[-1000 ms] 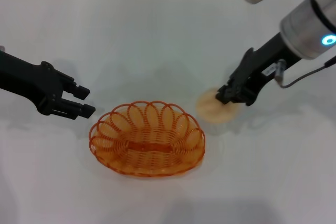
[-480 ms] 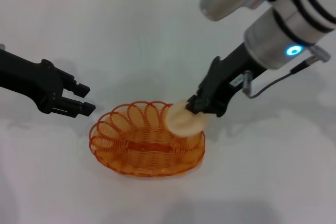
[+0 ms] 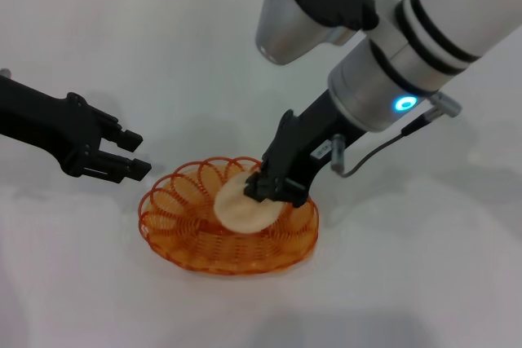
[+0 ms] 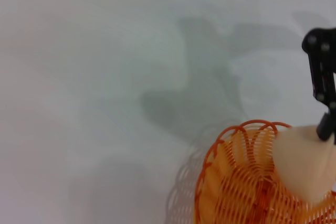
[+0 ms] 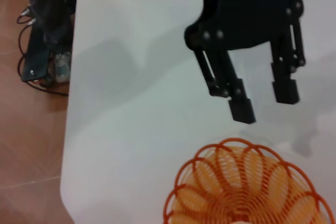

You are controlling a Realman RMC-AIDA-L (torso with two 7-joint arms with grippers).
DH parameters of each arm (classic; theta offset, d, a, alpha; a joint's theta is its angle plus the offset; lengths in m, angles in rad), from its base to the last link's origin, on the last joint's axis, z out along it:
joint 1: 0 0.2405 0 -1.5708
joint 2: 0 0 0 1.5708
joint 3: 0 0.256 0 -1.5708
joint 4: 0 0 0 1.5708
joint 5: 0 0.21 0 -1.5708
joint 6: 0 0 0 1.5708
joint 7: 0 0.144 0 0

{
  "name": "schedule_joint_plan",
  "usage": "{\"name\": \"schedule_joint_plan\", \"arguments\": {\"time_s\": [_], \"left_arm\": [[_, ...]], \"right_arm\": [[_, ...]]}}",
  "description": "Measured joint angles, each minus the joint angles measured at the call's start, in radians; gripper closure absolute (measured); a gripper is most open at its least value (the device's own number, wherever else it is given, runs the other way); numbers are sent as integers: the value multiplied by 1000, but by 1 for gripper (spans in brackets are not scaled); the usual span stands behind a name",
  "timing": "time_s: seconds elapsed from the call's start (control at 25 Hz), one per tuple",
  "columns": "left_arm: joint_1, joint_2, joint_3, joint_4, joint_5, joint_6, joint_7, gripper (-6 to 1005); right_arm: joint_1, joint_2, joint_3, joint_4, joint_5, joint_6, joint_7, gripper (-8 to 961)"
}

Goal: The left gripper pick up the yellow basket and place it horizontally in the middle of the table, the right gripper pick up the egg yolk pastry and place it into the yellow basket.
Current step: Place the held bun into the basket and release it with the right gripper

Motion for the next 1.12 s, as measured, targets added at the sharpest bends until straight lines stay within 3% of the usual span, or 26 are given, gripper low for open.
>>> {"name": "schedule_joint_plan", "arguments": {"time_s": [0.84,1.04,1.12], "left_arm": [[2,-7,3,-4,2,-13,0,511],[2,-8,1,-4,3,-14,0,511],[2,-8,0,-3,3,-16,0,511]], "right_arm": [[11,0,-60,51,30,101,-17,864],[11,0,-63,35,30,95,-24,660],[4,0,-63,26,31,93,-25,619]]}}
